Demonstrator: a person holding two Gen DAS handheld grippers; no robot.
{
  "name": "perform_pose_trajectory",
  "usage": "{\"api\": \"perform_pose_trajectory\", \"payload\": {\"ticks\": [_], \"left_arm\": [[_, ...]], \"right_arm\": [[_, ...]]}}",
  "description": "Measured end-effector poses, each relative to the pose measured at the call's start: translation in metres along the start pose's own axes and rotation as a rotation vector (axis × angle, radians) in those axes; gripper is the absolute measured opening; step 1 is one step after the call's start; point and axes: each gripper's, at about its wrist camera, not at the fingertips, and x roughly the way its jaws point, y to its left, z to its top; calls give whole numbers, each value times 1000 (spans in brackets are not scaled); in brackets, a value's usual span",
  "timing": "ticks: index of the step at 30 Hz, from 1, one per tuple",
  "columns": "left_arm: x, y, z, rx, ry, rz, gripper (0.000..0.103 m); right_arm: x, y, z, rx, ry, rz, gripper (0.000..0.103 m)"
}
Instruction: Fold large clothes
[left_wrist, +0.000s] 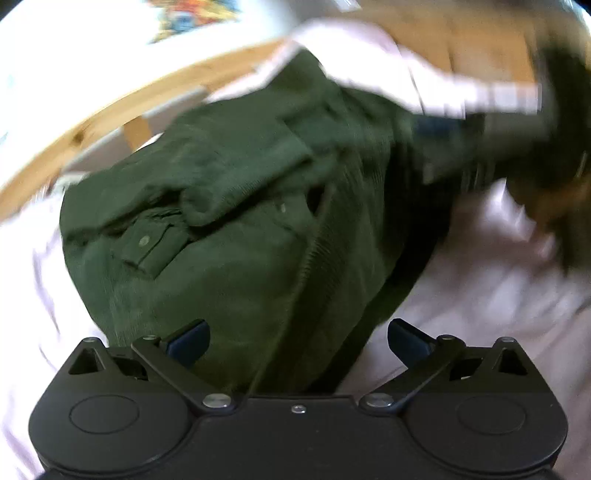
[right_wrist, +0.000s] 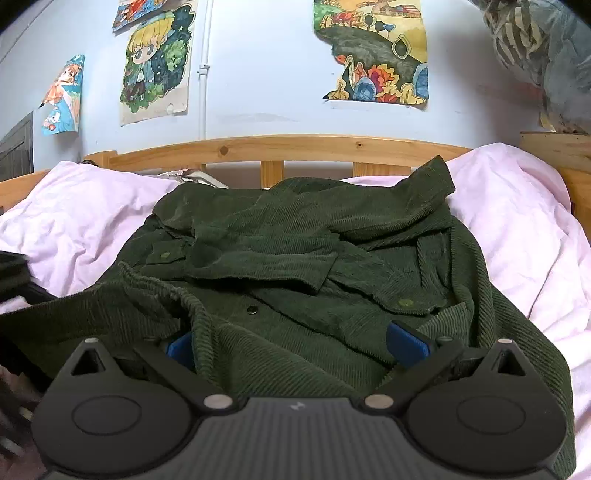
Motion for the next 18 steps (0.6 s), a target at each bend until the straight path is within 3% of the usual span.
{"api": "perform_pose_trajectory", "payload": {"ticks": [3,7,11,13,15,18], "left_arm": [[18,-25,0,156,47,74,98],[19,-24,0,121,54,129,96],[14,-10,-12,90,76,179,82],[7,-2,-21,64,68,170,71],[-1,-2,-26,76,52,146,41],[-11,-2,-22,109,12,140,13]], "right_arm": [[-4,1,-2,-7,-5,2,103],[-7,2,-1,-27,-15,-3,103],[-13,6,1,-58,-29,-10,103],[-19,11,1,-99,-37,-11,103],[-27,15,2,-153,-31,11,103],[-44,21,0,-249,-2,55,103]]}}
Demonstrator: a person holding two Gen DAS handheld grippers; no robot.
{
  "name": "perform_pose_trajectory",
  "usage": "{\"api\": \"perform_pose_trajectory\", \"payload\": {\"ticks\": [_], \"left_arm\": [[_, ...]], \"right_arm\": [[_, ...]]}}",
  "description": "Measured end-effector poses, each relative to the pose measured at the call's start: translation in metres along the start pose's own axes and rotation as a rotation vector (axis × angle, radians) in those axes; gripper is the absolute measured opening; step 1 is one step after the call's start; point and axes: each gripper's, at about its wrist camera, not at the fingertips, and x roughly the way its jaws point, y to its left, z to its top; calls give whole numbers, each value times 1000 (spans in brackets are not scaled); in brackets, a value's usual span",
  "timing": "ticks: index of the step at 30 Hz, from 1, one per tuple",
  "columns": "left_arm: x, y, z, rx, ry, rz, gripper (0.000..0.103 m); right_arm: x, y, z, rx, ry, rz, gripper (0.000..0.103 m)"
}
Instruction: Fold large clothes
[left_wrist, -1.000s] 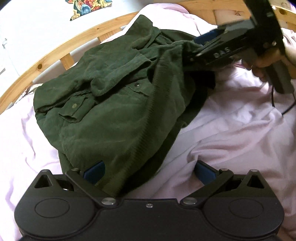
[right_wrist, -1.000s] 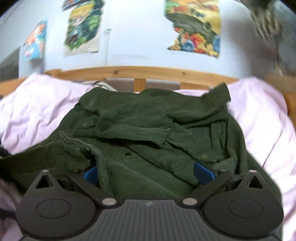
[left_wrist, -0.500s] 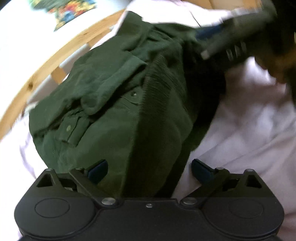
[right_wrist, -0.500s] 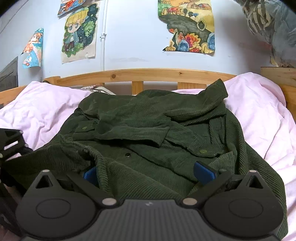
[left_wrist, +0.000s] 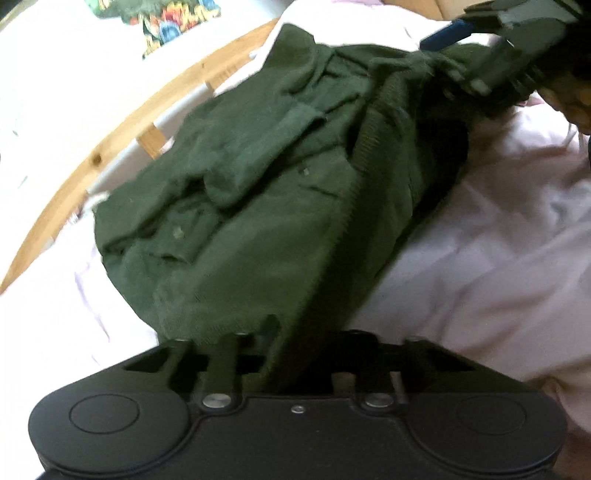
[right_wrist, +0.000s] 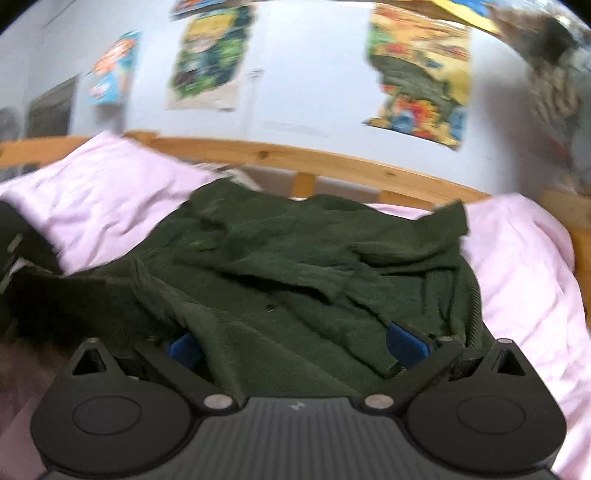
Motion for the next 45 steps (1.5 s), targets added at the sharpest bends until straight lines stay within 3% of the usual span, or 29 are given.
{"api": "perform_pose_trajectory", "payload": {"ticks": [5,10,12,15,18,21,24,26,27,29,33,36,38,40,41,42,45], "left_arm": [[-13,48,36,-210,-60,-43,9],[-13,83,82,-270,-104,-61,8],[-12,91,96,-278,-112,-53,8],[-12,105,108,-301,-124,-46,8],[-12,112,105,-312,-134,-40,8],[-11,106,92,-291,-123,-30,8],[-15,89,69,-246,-118,-7,12],[-18,74,52,-214,-105,21,17],[-18,64,42,-194,-92,39,24],[-15,48,24,-165,-46,57,32],[-2,34,-8,-146,58,60,39],[-2,29,-22,-155,72,66,39],[-4,27,-26,-140,59,77,37],[-4,23,-27,-108,48,78,27],[-5,20,-27,-101,43,74,19],[-6,19,-27,-95,34,79,15],[-12,20,-26,-114,-4,81,8]], "right_arm": [[-14,13,-4,-111,17,33,103],[-12,28,-11,-215,60,32,103],[0,35,-19,-297,116,-56,103],[27,38,-37,-443,237,-277,103],[43,15,-43,-395,330,-415,101],[40,-16,-40,-287,340,-542,85],[33,-34,-42,-263,330,-629,70],[32,-43,-44,-258,347,-688,30],[29,-49,-44,-223,342,-701,26],[23,-53,-43,-172,317,-685,24],[21,-42,-44,-216,306,-645,25],[20,-31,-45,-297,297,-620,42],[18,-24,-47,-388,277,-610,45],[19,-20,-50,-469,273,-585,36],[20,-16,-51,-510,275,-566,18],[23,-14,-53,-544,279,-548,8],[20,-15,-49,-538,258,-511,3]]}}
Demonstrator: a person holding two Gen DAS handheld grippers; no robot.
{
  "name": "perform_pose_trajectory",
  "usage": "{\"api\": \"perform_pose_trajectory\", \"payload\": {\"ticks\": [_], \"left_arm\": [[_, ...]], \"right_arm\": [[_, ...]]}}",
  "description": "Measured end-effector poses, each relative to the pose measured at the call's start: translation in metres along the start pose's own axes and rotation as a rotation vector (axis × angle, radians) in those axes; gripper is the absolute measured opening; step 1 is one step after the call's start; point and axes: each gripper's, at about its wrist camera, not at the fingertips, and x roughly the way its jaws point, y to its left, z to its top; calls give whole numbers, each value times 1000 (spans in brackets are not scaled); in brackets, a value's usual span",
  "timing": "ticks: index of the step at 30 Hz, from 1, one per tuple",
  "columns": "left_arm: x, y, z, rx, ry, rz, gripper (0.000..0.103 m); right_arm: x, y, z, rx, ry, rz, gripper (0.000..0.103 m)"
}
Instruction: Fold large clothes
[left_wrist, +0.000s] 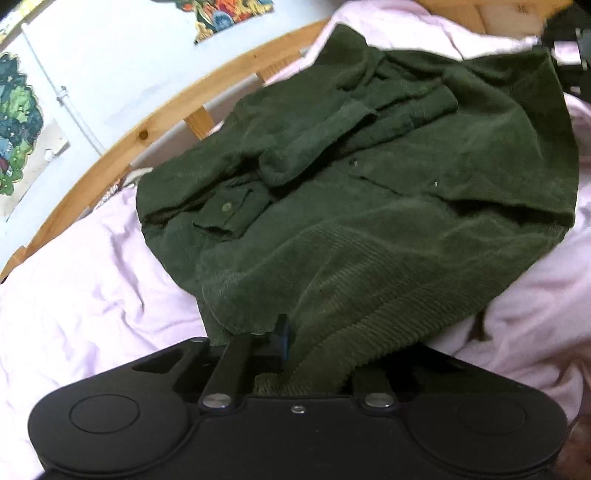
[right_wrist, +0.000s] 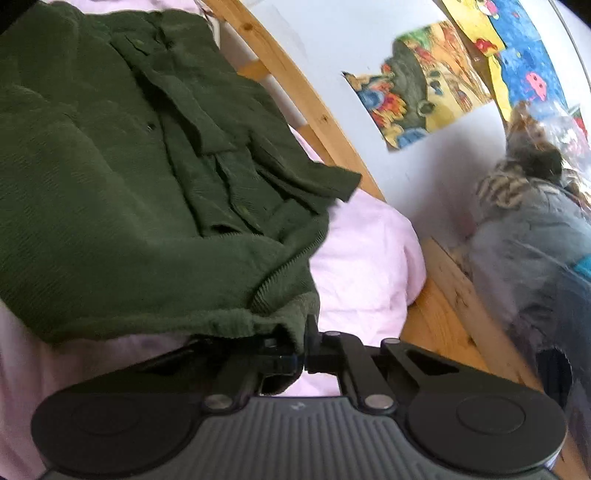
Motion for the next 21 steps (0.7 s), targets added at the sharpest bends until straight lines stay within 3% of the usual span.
{"api": "perform_pose_trajectory", "payload": {"ticks": [9,16,21], "left_arm": [[-57,23,4,-80,-163,35,5],[-139,65,-7,-227,-170,-25,5],[-182,97,0,-279,-148,-88,5]], "right_arm": [[-58,-76,4,218,-11,13,2],[-156,-117,8,293,-87,112,2],[-173,-134,22,379,-127,145,2]]}}
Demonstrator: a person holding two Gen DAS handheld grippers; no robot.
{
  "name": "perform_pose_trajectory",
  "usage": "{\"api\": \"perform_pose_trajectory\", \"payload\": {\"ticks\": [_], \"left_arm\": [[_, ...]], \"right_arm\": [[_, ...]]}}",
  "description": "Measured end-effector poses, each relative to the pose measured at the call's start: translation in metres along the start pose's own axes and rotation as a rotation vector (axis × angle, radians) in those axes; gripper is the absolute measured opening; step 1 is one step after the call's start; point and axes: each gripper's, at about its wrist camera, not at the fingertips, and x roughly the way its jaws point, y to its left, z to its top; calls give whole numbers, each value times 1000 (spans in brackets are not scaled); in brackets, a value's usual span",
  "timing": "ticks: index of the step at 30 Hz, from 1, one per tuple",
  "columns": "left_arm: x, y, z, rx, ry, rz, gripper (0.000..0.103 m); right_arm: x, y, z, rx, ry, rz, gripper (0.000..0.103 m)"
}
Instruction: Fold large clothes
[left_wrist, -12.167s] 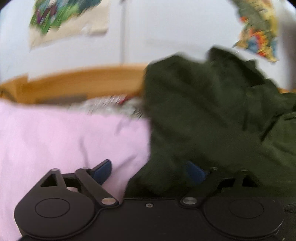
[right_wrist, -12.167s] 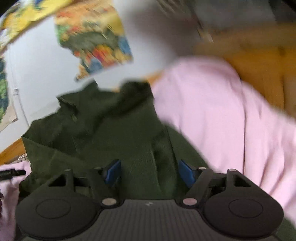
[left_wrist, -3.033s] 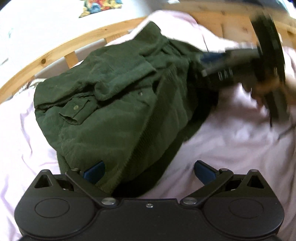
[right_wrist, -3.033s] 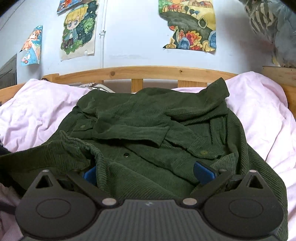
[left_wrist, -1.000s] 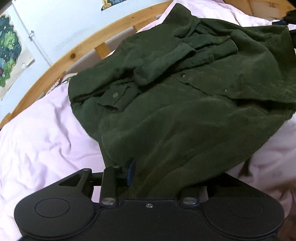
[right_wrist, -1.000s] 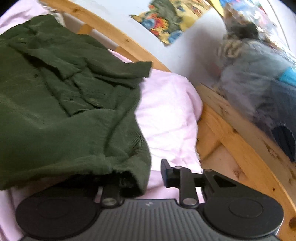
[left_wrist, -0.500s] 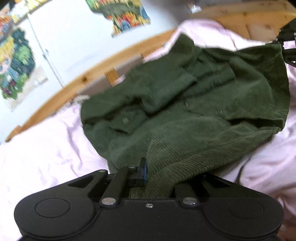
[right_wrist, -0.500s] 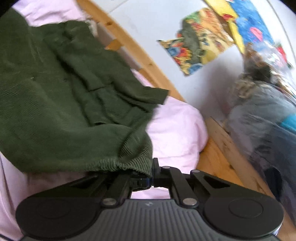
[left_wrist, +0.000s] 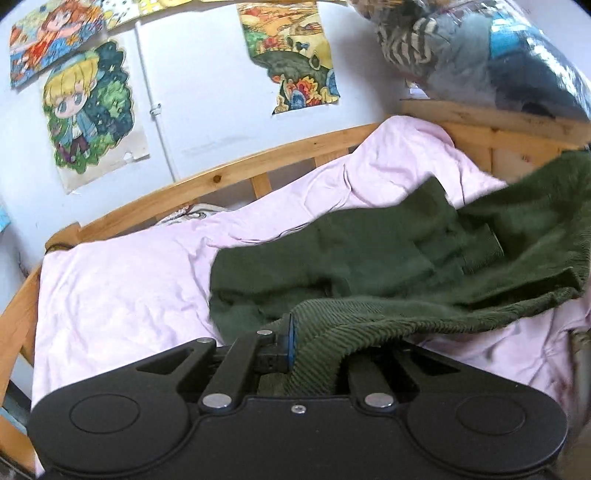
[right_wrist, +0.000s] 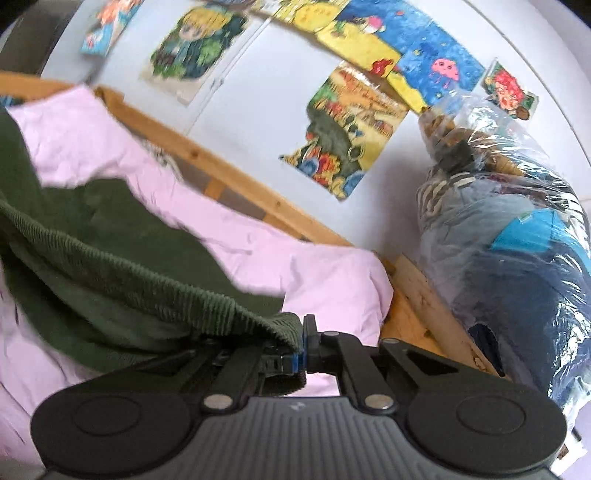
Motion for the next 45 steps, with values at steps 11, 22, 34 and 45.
{"api": "perform_pose_trajectory", "payload": {"ticks": [11,22,34,45], "left_arm": [[134,84,105,-107,157,-23,6],[247,173,62,-513,102,-35,89],[186,132,-31,-536,22,-61,102],[183,142,-29,-603,8,100,2]], "right_arm": [[194,-54,17,419,134,-10,3],[227,-49,-90,919,38,35,99],[237,-41,-99,829,52,252,103],[228,-24,-94,787,48,244,103]]}}
